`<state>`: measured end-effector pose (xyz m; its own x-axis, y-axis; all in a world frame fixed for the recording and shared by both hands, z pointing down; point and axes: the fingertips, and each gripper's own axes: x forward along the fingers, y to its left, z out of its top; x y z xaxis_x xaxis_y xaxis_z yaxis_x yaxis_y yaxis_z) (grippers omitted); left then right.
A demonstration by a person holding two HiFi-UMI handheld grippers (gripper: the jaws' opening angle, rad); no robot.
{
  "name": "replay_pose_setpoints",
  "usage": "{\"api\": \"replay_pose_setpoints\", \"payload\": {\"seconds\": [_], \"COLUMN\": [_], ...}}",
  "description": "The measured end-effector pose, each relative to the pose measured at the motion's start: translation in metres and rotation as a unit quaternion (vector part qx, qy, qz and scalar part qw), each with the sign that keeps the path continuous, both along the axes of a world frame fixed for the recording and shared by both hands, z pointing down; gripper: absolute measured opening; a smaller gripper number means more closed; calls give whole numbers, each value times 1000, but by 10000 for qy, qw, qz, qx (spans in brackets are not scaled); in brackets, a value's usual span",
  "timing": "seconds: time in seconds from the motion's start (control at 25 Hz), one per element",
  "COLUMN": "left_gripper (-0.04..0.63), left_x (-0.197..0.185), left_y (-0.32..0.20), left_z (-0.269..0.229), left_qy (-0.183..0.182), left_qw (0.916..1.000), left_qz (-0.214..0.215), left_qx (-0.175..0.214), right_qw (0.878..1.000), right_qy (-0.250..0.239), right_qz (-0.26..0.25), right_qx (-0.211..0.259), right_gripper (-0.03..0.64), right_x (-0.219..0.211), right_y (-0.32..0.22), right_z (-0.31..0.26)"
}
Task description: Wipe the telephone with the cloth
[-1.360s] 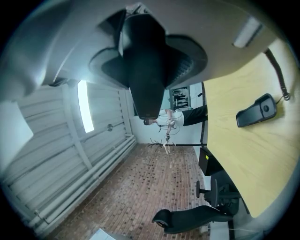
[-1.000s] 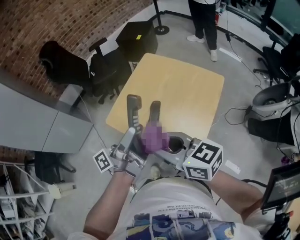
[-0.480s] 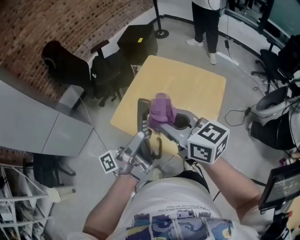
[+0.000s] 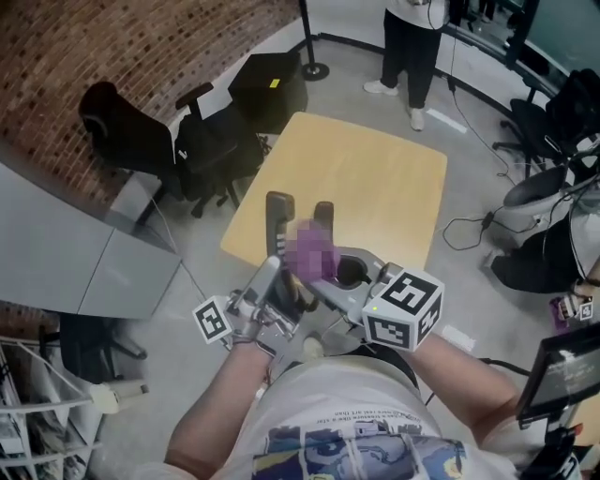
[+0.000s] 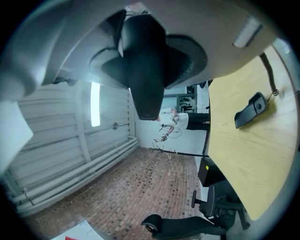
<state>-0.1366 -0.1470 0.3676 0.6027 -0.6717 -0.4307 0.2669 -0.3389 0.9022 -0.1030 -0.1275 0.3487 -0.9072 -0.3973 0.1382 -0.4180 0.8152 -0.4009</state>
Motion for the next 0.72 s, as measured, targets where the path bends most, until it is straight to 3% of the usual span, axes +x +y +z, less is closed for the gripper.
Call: {"api": "replay_pose_setpoints", "payload": {"seconds": [0.48, 0.72], "left_gripper": [255, 255], "left_x": [-8, -5], "left_y": [-5, -2], "left_z": [2, 3], "left_qy": [145, 210], "left_qw": [9998, 9995], "left_qz": [116, 238], "left_qx": [16, 17], "right_qw": [9988, 9988], "right_qy": [232, 388], "right_qz": [-108, 27], "right_qx": [-421, -286], "right_gripper": [121, 121], "right_x": [-1, 5], "right_y": [48, 43], "right_z": [18, 5]}}
